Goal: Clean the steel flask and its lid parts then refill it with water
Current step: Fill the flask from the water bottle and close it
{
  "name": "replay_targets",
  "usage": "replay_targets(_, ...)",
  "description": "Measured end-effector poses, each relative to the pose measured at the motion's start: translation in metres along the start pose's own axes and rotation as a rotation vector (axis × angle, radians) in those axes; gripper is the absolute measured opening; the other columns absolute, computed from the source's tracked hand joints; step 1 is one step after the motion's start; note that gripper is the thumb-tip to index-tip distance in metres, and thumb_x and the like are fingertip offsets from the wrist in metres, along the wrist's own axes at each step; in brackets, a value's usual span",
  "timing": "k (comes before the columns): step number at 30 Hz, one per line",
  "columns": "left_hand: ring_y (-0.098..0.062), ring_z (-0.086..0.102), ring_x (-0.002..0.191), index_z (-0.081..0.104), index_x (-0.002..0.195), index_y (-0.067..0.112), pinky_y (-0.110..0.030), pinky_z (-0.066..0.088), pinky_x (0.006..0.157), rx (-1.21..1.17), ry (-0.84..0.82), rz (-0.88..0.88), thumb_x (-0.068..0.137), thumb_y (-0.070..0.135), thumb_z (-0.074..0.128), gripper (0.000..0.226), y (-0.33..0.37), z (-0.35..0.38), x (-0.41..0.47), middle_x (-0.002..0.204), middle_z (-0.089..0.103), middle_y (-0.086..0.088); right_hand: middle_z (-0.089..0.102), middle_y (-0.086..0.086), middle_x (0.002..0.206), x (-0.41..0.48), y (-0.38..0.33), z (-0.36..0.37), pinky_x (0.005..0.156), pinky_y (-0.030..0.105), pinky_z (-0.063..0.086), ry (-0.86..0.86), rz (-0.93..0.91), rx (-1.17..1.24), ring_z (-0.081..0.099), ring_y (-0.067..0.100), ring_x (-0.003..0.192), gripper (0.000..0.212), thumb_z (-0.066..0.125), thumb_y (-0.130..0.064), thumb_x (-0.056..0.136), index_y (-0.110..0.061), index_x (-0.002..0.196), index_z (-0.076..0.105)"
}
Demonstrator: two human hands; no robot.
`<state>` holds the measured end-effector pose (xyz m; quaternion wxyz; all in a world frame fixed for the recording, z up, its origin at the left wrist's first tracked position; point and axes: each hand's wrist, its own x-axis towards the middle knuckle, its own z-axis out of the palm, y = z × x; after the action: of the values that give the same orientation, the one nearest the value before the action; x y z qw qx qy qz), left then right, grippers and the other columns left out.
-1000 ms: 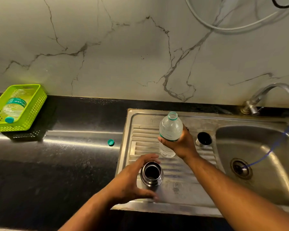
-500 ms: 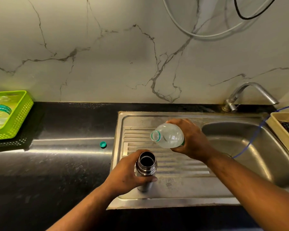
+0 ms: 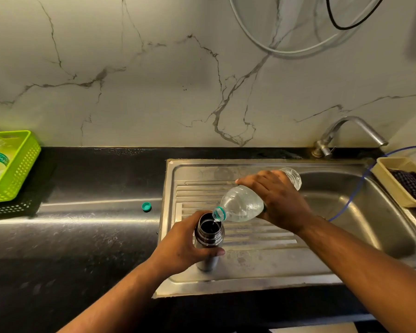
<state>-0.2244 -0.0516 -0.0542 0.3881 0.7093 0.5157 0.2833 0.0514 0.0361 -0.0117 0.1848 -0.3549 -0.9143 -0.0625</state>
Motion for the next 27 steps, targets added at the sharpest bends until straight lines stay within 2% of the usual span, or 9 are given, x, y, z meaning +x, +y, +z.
replay_targets(4, 0.005, 0.059, 0.114, 0.051, 0.135, 0.04, -0.023, 0.05, 0.1, 0.001, 0.0, 0.007, 0.065, 0.056, 0.089, 0.081, -0.0007, 0.0002, 0.0003, 0.121, 0.065, 0.026, 0.061, -0.002, 0.133, 0.0008, -0.0005, -0.0015, 0.101, 0.052, 0.042, 0.032, -0.014, -0.044, 0.053, 0.021, 0.121, 0.091, 0.093, -0.04, 0.065, -0.024, 0.142, 0.047)
replay_targets(14, 0.003, 0.059, 0.116, 0.051, 0.136, 0.038, -0.028, 0.051, 0.103, -0.006, -0.004, 0.001, 0.065, 0.057, 0.088, 0.082, -0.0012, 0.0005, 0.0004, 0.124, 0.065, 0.024, 0.061, 0.0, 0.134, 0.0007, 0.0011, -0.0033, 0.099, 0.053, 0.042, 0.021, -0.024, -0.122, 0.052, 0.024, 0.12, 0.093, 0.09, -0.044, 0.069, -0.024, 0.147, 0.044)
replay_targets(22, 0.006, 0.057, 0.116, 0.05, 0.135, 0.042, -0.024, 0.05, 0.103, -0.003, 0.012, 0.014, 0.066, 0.053, 0.09, 0.08, -0.0006, 0.0009, -0.0007, 0.124, 0.063, 0.028, 0.06, 0.0, 0.135, 0.0006, 0.0014, -0.003, 0.1, 0.054, 0.041, 0.013, -0.017, -0.115, 0.053, 0.025, 0.122, 0.094, 0.09, -0.044, 0.069, -0.025, 0.148, 0.044)
replay_targets(27, 0.003, 0.054, 0.123, 0.046, 0.14, 0.039, -0.022, 0.048, 0.104, 0.002, 0.02, 0.044, 0.067, 0.061, 0.086, 0.085, 0.0003, -0.0013, -0.0011, 0.131, 0.058, 0.026, 0.06, 0.001, 0.136, 0.0007, 0.0012, -0.0041, 0.102, 0.055, 0.042, 0.019, -0.008, -0.105, 0.053, 0.025, 0.123, 0.095, 0.091, -0.042, 0.068, -0.024, 0.148, 0.045)
